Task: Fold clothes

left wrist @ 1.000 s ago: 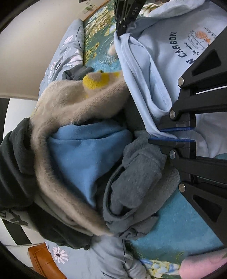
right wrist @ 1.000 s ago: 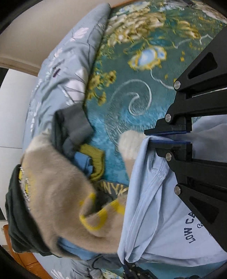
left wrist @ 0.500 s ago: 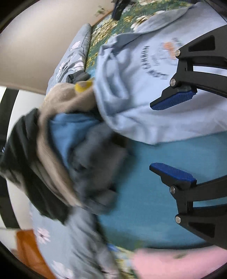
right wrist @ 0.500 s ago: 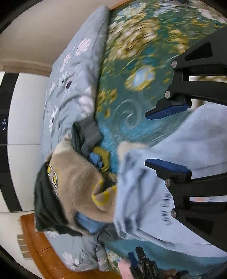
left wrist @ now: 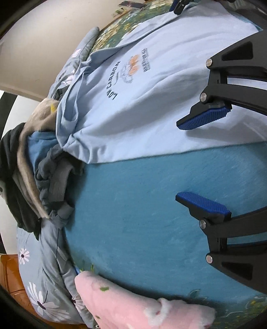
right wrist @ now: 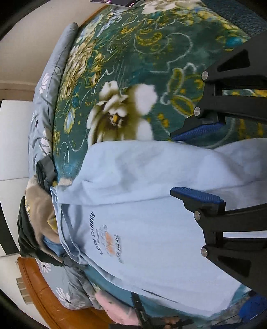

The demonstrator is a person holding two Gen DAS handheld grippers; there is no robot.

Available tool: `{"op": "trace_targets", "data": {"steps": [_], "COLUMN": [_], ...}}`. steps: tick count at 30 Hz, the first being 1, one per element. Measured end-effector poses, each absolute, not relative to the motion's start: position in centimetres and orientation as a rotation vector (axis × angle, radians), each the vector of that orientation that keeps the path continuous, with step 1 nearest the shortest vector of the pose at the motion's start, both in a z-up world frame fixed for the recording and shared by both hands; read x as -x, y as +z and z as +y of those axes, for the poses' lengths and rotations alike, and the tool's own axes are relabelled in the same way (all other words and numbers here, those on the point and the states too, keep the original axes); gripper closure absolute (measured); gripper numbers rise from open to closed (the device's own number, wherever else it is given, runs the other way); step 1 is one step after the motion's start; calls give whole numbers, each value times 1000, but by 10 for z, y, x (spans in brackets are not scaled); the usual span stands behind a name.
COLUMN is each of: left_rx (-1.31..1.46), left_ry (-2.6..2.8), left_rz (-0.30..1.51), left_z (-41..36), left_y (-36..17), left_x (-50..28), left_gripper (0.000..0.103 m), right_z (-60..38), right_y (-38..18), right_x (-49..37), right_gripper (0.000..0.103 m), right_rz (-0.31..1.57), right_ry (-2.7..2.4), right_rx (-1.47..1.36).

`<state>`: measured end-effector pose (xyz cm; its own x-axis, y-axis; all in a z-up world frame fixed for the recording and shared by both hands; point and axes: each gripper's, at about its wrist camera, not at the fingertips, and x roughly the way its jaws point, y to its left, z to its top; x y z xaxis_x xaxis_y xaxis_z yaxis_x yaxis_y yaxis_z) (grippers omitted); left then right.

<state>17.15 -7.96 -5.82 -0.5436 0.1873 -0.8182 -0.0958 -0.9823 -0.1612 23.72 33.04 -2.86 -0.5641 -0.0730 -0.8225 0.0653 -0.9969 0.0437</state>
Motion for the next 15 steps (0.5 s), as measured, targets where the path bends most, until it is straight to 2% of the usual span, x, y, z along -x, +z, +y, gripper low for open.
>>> {"op": "trace_targets", "data": {"steps": [11,13,15], "left_rx": [1446,1443,1439], "left_ry": [2608,2604,2607], "left_rz": [-129,-134,-123], "left_z": [-63,-61,-58], "left_y": [-56,-54,-52], "left_x": [-197,-198,-199], "left_gripper": [36,36,36], "right_z": [303,306,312], "right_y": [-21,-30,-32], "right_x": [-266,-262,-260], "right_gripper": [55,65,88], "right_rz": [223,239,218], "right_ry": [-2726,-2737,-2755], "right_rx": [-1294,-1336,-1352]}}
